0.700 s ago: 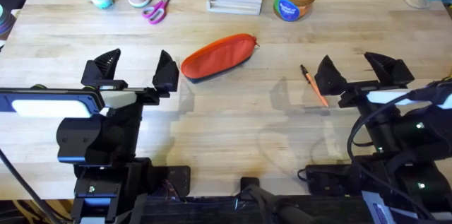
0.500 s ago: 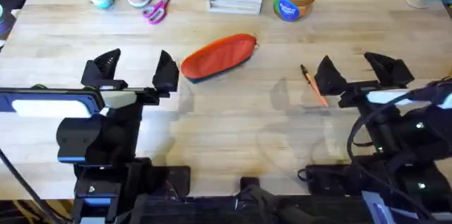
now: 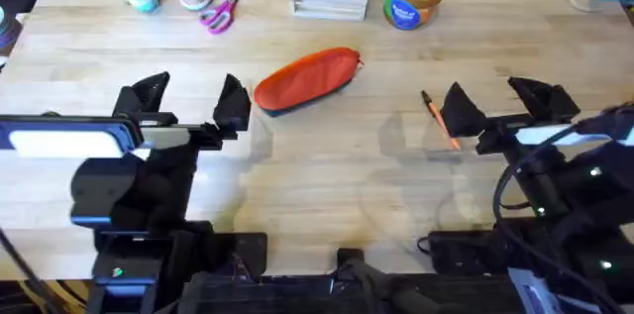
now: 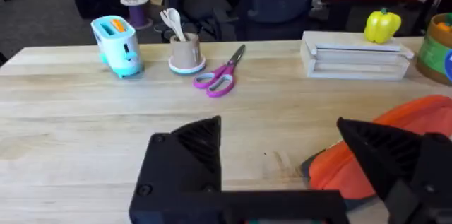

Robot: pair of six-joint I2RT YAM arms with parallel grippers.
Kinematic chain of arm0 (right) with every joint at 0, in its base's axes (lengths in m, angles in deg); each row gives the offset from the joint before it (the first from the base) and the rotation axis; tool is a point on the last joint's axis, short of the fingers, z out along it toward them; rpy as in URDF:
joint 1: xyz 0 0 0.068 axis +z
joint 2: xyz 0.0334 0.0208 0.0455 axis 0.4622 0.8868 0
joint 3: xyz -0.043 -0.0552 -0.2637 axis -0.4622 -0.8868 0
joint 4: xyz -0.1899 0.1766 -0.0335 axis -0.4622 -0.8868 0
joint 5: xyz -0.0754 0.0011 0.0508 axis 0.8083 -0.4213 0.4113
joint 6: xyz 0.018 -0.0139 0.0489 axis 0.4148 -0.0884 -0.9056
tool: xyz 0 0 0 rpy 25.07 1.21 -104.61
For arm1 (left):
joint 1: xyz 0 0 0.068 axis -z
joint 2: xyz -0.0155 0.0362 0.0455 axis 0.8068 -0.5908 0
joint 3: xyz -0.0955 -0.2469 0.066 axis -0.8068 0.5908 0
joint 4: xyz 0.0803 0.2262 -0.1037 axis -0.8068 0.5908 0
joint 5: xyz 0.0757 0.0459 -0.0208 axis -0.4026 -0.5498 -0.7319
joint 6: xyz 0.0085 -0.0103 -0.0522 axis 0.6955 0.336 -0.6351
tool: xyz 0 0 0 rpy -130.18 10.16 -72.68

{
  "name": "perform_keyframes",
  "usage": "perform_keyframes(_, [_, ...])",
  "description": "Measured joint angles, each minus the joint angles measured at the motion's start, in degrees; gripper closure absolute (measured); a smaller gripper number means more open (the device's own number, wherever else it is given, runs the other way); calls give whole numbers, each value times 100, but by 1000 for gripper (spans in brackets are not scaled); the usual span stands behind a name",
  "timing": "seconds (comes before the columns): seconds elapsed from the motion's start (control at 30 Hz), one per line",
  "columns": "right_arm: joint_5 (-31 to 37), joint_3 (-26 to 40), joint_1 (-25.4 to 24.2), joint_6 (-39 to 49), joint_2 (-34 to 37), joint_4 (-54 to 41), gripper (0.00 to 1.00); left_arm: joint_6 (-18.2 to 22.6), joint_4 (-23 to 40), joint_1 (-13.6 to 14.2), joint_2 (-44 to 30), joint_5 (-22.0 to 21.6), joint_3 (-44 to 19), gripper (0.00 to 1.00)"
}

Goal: Unzip the bag, pick up the pens from the table one at a time and place them inside, then zip the bag closed.

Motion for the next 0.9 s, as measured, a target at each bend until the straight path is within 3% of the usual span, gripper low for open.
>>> perform_keyframes(0.23, [-345, 1447, 0, 381, 1137, -1409, 6, 22, 1257, 0, -876, -13, -1654, 9])
perform_keyframes(0.63, [-703, 4666, 0, 800, 4129, -3372, 5, 125, 3406, -2, -3712, 43, -4627, 8])
perform_keyframes(0.77, [-838, 5294, 0, 905, 4860, -3816, 5, 699, 3798, -2, -4378, 505, -5243, 8])
perform_keyframes(0.9, [-1121, 5559, 10, 1137, 5323, -3958, 5, 1517, 4204, 1, -4767, 1177, -5389, 7])
